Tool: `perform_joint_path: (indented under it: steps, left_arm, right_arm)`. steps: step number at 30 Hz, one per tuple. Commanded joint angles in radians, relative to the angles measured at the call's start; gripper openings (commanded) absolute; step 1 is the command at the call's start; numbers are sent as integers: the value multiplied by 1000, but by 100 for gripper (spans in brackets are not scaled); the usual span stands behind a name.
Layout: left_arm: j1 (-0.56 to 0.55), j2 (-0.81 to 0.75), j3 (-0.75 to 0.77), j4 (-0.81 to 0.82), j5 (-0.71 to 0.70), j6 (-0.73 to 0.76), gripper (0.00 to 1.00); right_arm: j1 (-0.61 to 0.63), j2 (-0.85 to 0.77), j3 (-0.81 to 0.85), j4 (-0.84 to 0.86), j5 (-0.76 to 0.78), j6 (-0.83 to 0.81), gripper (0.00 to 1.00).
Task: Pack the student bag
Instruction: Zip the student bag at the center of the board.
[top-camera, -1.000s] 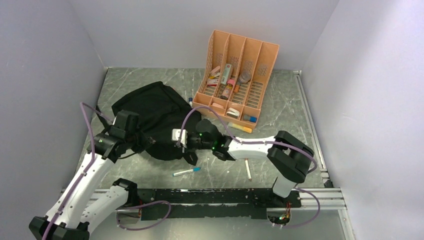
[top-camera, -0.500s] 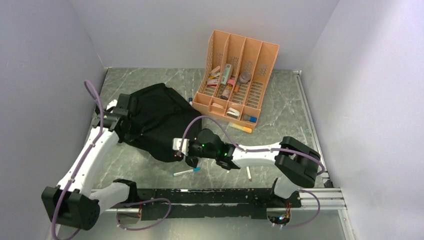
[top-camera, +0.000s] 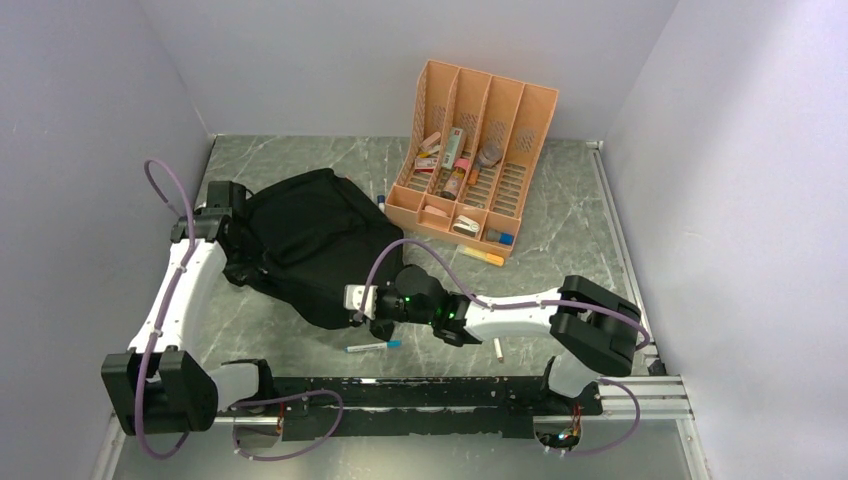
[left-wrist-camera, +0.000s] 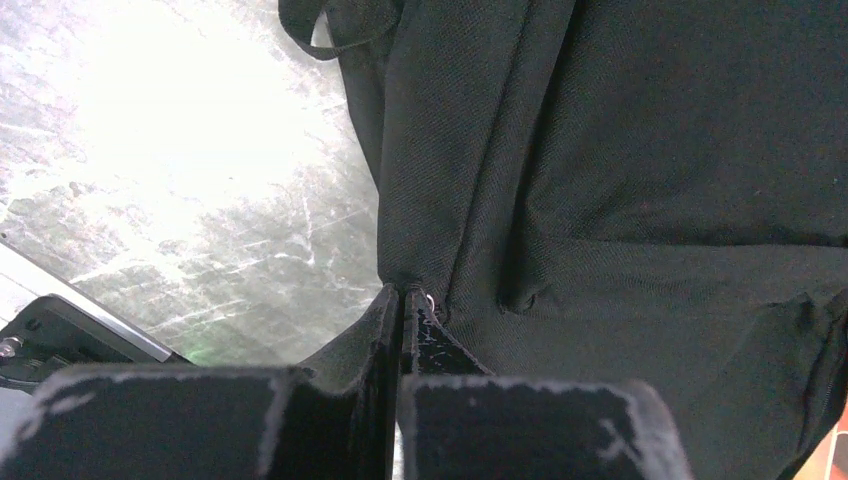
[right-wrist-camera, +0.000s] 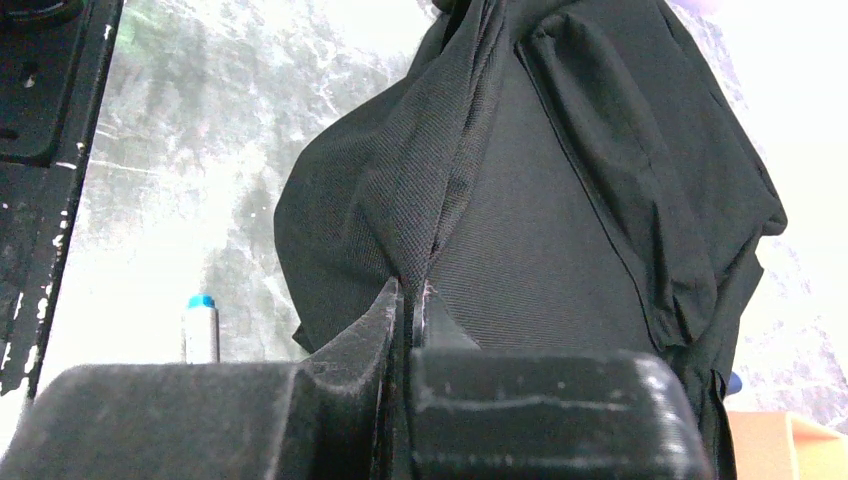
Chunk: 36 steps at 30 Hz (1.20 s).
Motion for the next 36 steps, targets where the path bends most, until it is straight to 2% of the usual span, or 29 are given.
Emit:
perform_joint_path:
  steps: [1, 3, 6, 7, 11, 13, 15, 20, 23, 26, 36]
  left_arm:
    - [49, 10, 10, 132, -92, 59, 5]
    - [65, 6, 10, 139, -84, 70, 5]
    - [93, -8, 8, 157, -58, 95, 12]
    - [98, -12, 10, 161, -50, 101, 17]
    - [101, -29, 20, 165, -28, 112, 50]
    - [102, -47, 27, 168, -14, 115, 59]
    - [102, -78, 29, 181, 16, 122, 65]
    - [101, -132, 24, 210, 75, 155, 73]
    - [102, -150, 23, 202, 67, 161, 78]
    - [102, -158, 22, 181, 12, 162, 88]
    - [42, -170, 102, 87, -194, 132, 90]
  right_arm:
    - [12, -7, -13, 1, -36, 22, 0]
    - [13, 9, 11, -2, -48, 32, 0]
    - [16, 28, 34, 4, -65, 46, 0]
    - [17, 29, 38, 7, -70, 49, 0]
    - [23, 36, 45, -13, -65, 36, 0]
    - [26, 35, 44, -23, -67, 25, 0]
    - [28, 34, 45, -34, -79, 18, 0]
    - [28, 34, 71, -8, -158, 49, 8]
    - [29, 81, 139, -28, -209, 69, 9]
    - [30, 153, 201, -7, -210, 93, 9]
    - [31, 472, 506, 24, -120, 89, 7]
